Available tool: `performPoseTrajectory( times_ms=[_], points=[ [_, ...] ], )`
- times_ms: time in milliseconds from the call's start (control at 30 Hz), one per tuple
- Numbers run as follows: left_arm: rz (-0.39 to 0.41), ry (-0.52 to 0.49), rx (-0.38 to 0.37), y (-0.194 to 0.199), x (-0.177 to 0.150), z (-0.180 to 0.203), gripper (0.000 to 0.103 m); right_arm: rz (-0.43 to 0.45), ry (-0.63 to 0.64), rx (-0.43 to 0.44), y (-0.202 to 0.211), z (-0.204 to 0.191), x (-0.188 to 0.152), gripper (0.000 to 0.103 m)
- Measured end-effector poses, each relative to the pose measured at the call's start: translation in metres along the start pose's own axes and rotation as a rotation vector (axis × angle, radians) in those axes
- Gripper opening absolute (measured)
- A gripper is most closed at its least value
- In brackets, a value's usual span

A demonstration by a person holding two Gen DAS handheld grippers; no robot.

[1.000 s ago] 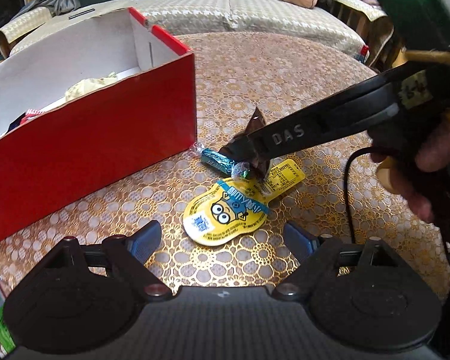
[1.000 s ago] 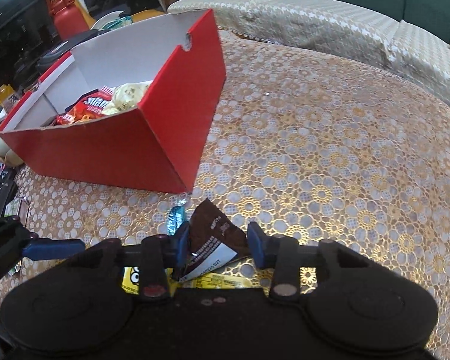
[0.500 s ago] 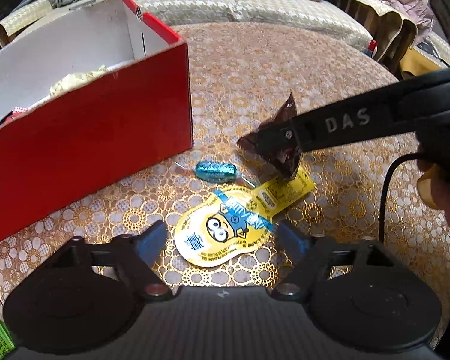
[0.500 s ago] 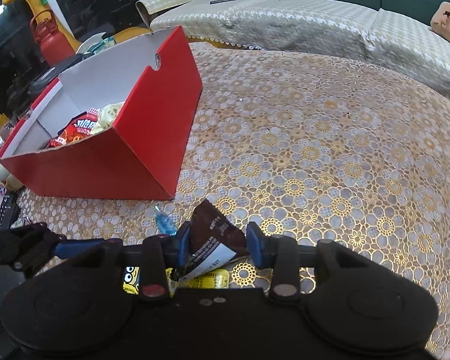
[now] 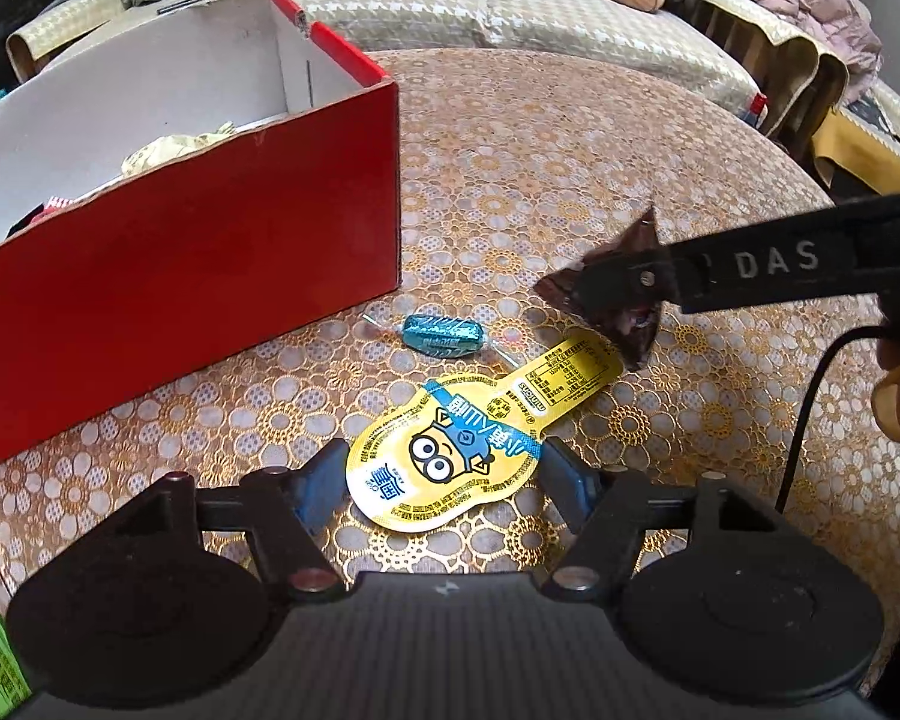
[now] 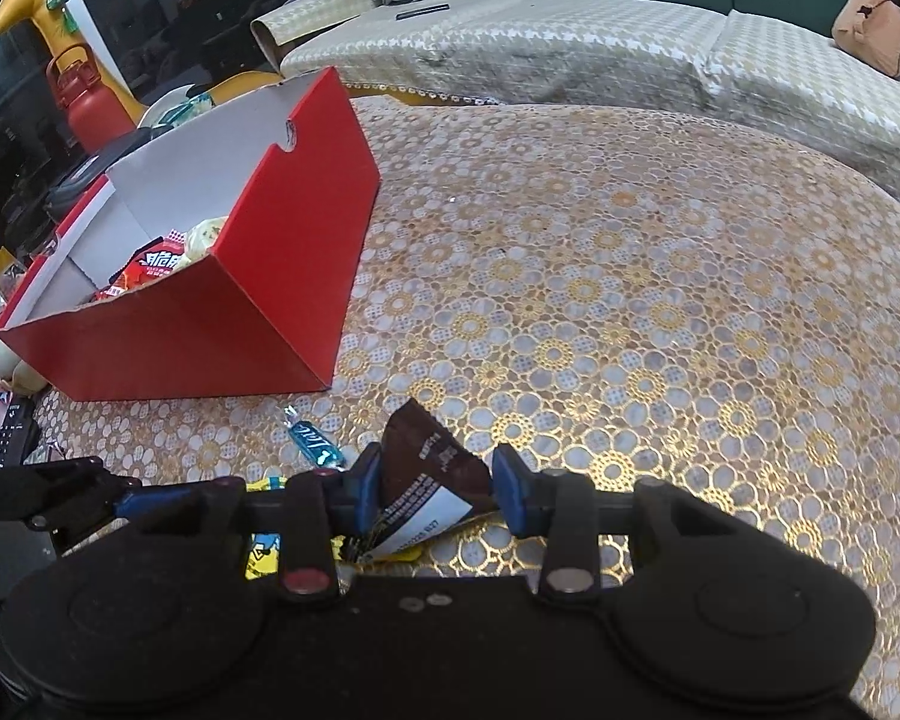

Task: Organize snacks
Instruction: 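Grasp the brown chocolate packet with the right tool while the left tool grasps the yellow cartoon packet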

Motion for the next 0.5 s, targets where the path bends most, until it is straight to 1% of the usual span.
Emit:
performPoseTrajectory(
  times_ms=[267,500],
  points=[
    [0.01,0.052,0.005,0.018,-0.01,-0.007,0.069,0.015,-0.014,-0.002,0.022,-0.001,-0.009,0.038],
    [0.051,0.104,0.021,0.048,-0.016,-0.016,0.069,0.039,-0.01,0.003,0.047,-0.011,-0.015,0.038]
  ],
)
Point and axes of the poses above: each gripper's, at about its wrist camera, not at the fingertips, and y roughly against the way its jaws point, z to its right, x to its top, the point moved 7 cm from there along -y, roughly the way its jaws point, and after that the axes turned 2 degrees about -y, right-handed, at the moved point
